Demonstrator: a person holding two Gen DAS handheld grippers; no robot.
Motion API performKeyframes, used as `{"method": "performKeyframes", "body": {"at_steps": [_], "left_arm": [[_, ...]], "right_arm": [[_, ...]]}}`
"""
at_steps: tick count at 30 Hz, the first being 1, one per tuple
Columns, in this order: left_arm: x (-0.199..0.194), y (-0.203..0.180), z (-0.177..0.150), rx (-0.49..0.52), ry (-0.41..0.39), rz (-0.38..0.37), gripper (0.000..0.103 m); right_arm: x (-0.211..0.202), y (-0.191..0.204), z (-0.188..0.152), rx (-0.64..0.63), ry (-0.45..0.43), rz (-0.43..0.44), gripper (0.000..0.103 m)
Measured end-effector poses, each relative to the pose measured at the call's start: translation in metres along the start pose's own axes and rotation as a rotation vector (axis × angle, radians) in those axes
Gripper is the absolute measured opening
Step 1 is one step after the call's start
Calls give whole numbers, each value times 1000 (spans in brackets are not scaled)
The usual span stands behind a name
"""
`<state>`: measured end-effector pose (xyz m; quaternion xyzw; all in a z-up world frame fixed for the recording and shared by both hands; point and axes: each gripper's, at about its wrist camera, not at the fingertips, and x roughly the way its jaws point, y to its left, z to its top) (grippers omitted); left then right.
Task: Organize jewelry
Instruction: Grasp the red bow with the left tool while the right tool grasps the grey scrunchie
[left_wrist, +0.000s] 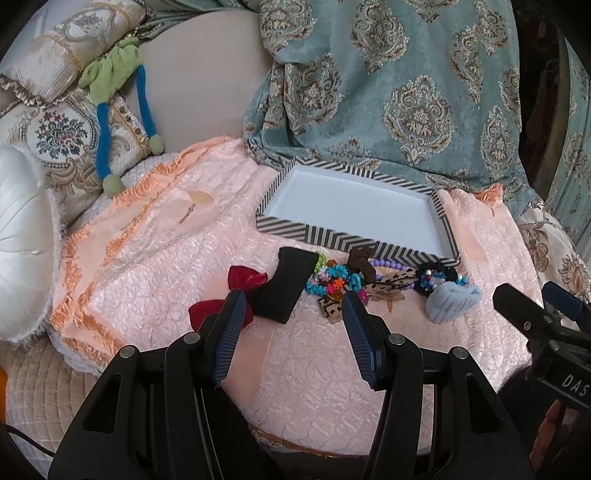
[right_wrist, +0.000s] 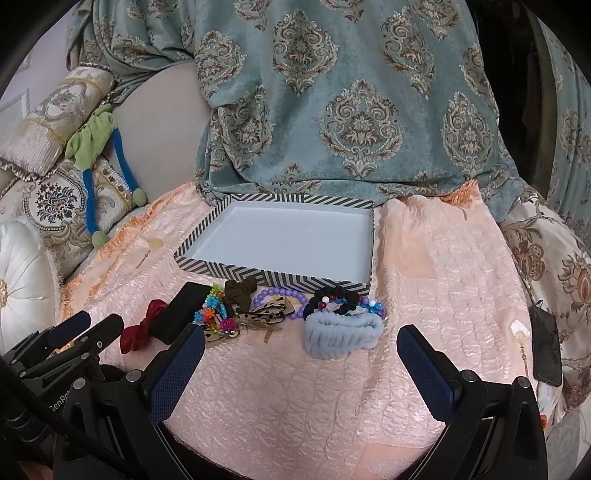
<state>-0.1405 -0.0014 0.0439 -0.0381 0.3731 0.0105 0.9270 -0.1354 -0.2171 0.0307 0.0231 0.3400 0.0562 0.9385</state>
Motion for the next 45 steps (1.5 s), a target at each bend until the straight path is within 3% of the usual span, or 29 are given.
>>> {"method": "performKeyframes", "body": {"at_steps": [13, 25, 31, 38, 45], "left_arm": [[28, 30, 4, -73, 51, -1, 54], [47, 80, 25, -206, 100, 1, 58], [60, 90, 30, -226, 143, -54, 58], [77, 91, 22, -170, 235, -126, 58], [97, 90, 11, -145, 295, -119, 58]], "right_arm": [[21, -6, 1, -11, 40, -7, 103], [39, -38, 3, 30, 71, 11, 103], [47, -55, 4, 25, 76, 16, 103], [56, -85, 0, 35, 103, -2, 102], [75, -90, 2, 41, 144, 40, 84]]}}
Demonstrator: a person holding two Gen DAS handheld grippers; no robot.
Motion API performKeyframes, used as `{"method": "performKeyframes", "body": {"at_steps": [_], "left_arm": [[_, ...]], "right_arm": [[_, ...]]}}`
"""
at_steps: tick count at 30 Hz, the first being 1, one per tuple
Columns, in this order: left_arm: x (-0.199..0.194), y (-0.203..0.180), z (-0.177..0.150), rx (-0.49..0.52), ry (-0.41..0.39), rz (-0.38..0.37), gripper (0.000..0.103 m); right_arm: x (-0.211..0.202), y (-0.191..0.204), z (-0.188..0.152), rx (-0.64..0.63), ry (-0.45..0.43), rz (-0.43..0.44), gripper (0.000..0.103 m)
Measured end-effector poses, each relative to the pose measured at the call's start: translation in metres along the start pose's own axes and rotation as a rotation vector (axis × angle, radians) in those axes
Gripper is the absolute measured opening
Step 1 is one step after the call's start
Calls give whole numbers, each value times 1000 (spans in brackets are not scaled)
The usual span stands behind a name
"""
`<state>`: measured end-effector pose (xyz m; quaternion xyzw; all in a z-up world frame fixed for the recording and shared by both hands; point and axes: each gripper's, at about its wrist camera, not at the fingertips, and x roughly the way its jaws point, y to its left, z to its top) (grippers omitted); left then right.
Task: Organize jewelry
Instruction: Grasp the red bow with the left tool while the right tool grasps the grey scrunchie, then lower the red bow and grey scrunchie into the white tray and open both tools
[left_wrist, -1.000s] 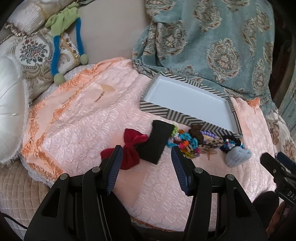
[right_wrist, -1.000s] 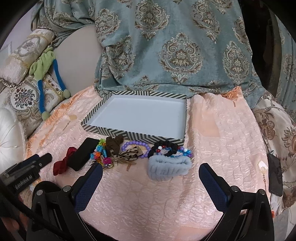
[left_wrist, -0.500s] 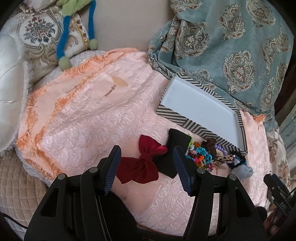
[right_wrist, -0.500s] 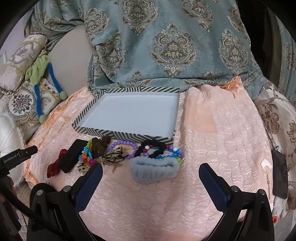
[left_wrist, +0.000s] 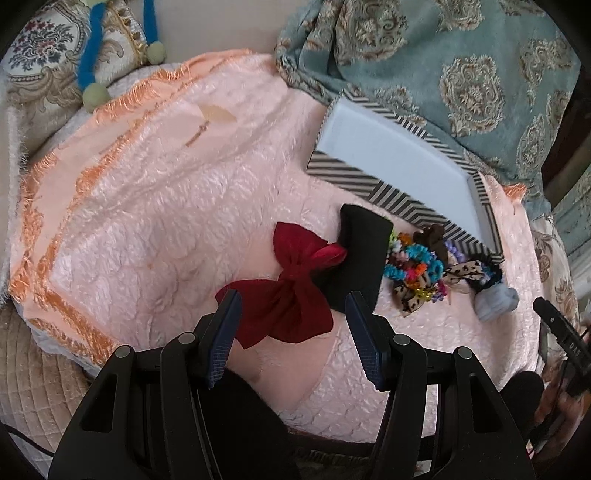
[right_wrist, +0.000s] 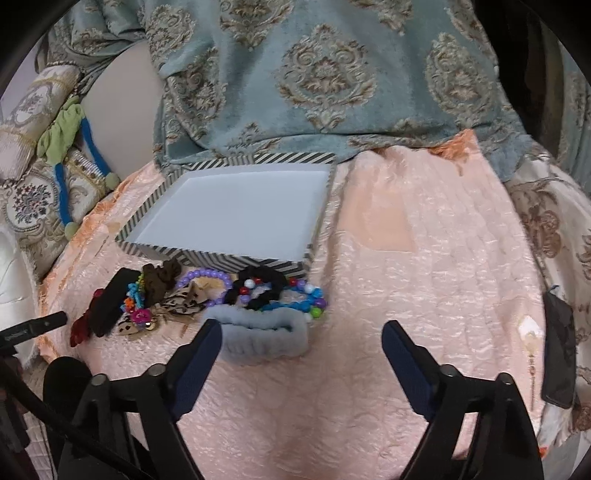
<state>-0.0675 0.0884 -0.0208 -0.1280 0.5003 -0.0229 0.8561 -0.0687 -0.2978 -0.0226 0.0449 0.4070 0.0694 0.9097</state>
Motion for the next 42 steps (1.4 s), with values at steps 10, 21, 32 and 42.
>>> {"method": "performKeyframes", "body": {"at_steps": [10, 21, 32, 42], "left_arm": [[32, -4, 6, 55, 44, 42, 58], [51, -1, 11, 45, 48, -7, 25], [21, 10, 15, 3, -28, -27, 13], [-9, -16, 35, 60, -103, -61, 12]], "right_arm": [[19, 27, -10, -62, 50, 120, 85], [55, 31, -14, -79, 62, 77, 50], [28, 21, -11, -41, 4, 175, 27], [-2, 32, 12, -54, -86, 203, 27]]}}
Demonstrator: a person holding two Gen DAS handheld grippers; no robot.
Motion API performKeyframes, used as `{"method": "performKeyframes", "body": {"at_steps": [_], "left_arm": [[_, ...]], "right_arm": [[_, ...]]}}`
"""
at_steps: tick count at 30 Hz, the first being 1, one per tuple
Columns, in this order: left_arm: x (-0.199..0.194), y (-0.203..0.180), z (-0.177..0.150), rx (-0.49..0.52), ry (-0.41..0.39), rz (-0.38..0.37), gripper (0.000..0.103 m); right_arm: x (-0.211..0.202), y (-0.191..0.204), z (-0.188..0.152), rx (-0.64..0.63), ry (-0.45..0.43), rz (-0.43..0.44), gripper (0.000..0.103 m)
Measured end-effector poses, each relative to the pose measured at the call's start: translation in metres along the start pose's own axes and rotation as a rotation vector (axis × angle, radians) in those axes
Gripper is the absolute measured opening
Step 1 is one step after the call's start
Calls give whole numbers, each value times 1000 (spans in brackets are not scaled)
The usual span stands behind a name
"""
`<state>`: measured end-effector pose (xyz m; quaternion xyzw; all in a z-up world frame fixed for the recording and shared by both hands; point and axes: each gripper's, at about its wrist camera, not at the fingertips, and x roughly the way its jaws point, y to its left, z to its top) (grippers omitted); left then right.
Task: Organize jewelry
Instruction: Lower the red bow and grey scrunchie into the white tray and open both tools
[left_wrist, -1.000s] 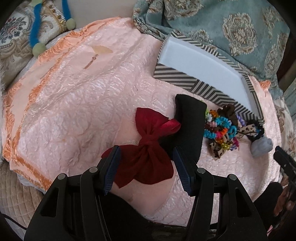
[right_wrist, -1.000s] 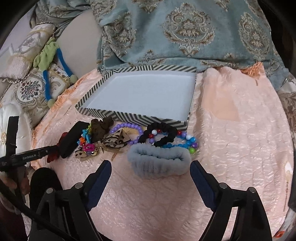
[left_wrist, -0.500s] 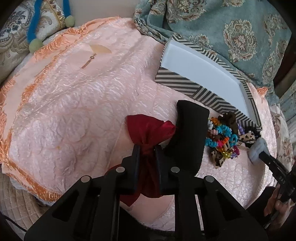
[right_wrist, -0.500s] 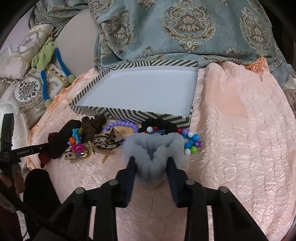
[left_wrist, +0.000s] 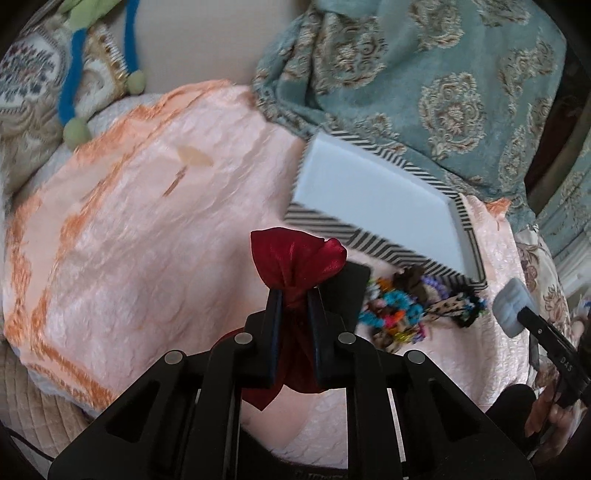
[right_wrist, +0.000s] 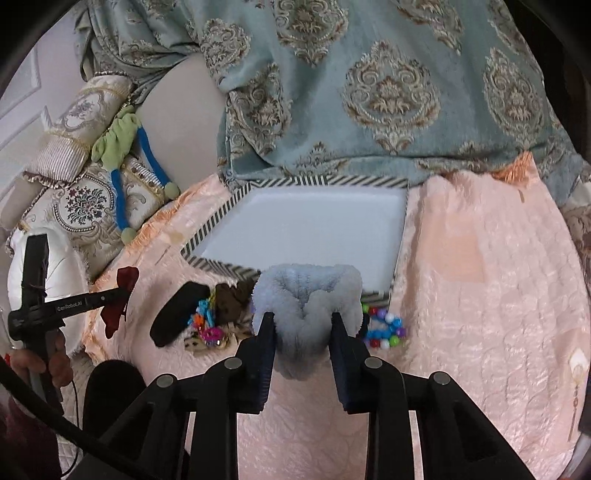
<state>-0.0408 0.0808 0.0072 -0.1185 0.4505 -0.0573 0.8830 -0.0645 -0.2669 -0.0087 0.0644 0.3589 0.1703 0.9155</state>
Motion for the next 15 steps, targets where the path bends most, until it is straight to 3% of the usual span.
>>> {"method": "performKeyframes", "body": {"at_steps": [6, 15], "left_arm": [[18, -40, 34, 73, -28, -18, 12], [98, -72, 101, 88, 6, -28, 13]], "right_arm": [[17, -2, 26, -11, -33, -47, 27], [88, -26, 55, -15, 34, -99, 27]]}}
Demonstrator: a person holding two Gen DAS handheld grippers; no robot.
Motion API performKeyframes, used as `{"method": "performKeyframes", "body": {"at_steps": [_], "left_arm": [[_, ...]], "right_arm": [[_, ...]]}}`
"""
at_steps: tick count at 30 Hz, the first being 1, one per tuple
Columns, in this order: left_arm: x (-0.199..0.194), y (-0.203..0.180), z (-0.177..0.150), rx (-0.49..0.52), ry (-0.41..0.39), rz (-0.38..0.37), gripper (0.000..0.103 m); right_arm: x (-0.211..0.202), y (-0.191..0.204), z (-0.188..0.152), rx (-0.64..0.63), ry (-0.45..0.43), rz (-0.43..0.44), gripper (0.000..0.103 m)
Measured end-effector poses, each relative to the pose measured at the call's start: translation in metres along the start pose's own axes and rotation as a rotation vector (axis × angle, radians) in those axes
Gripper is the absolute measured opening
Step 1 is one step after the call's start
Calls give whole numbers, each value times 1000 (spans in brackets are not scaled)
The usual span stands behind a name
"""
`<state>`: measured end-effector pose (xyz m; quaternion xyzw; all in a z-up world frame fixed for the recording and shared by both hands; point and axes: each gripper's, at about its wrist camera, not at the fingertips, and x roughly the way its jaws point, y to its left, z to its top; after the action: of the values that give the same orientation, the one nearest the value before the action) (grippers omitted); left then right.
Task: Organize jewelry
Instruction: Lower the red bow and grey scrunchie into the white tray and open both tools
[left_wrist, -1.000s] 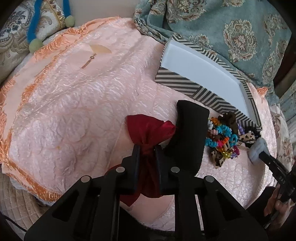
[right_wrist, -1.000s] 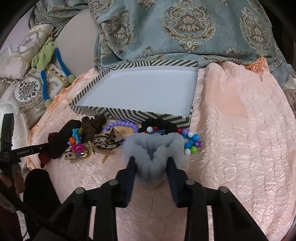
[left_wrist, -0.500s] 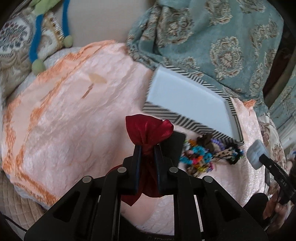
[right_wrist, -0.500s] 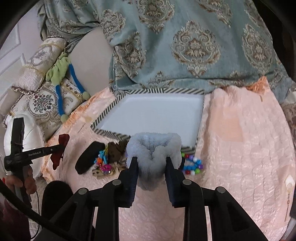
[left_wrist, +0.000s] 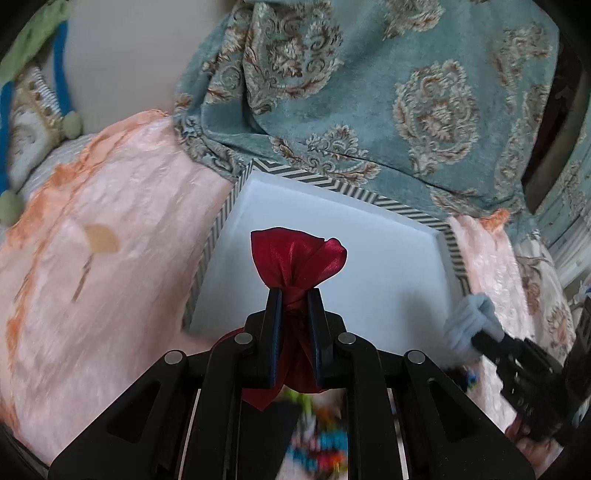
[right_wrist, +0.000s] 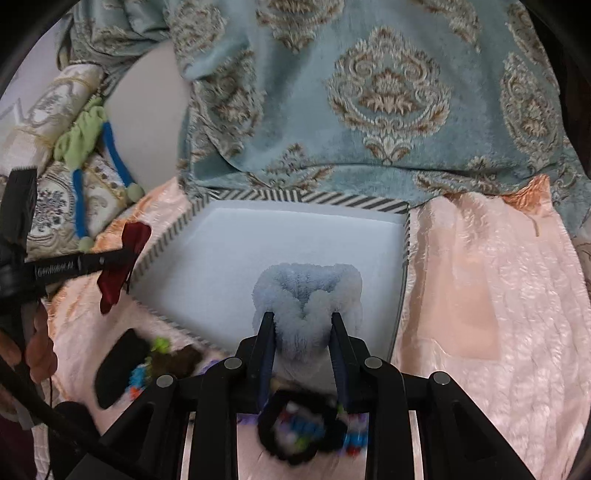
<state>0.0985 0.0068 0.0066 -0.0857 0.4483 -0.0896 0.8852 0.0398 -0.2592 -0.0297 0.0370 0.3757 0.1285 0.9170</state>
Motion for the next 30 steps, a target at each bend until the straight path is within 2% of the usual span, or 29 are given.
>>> {"method": "performKeyframes", "body": {"at_steps": [5, 9, 10, 11, 12, 13, 19, 22, 24, 30], "left_arm": [[51, 6, 14, -1, 65, 58, 13], [72, 15, 9, 0, 104, 101, 15], [74, 16, 7, 0, 111, 110, 22], [77, 17, 6, -5, 118, 114, 34], [77, 19, 5, -13, 126, 113, 41], [77, 22, 2, -31, 130, 105, 51], [61, 23, -9, -33, 118, 104, 52], [49, 23, -11, -48, 103, 99, 52], [39, 22, -12, -60, 85, 97, 55], [0, 12, -21, -38, -2, 143, 59]], "right_arm": [[32, -12, -2, -1, 68, -8, 27], [37, -18, -5, -10, 90, -10, 28], [38, -20, -6, -9, 97, -8, 31], [40, -21, -7, -3, 108, -2, 43], [40, -22, -8, 1, 113, 2, 52], [40, -22, -9, 3, 113, 20, 53], [31, -16, -12, -32, 107, 1, 57], [18, -18, -8, 4, 78, 21, 66], [5, -16, -7, 24, 46, 32, 71], [-29, -2, -9, 44, -17, 25, 75]]}}
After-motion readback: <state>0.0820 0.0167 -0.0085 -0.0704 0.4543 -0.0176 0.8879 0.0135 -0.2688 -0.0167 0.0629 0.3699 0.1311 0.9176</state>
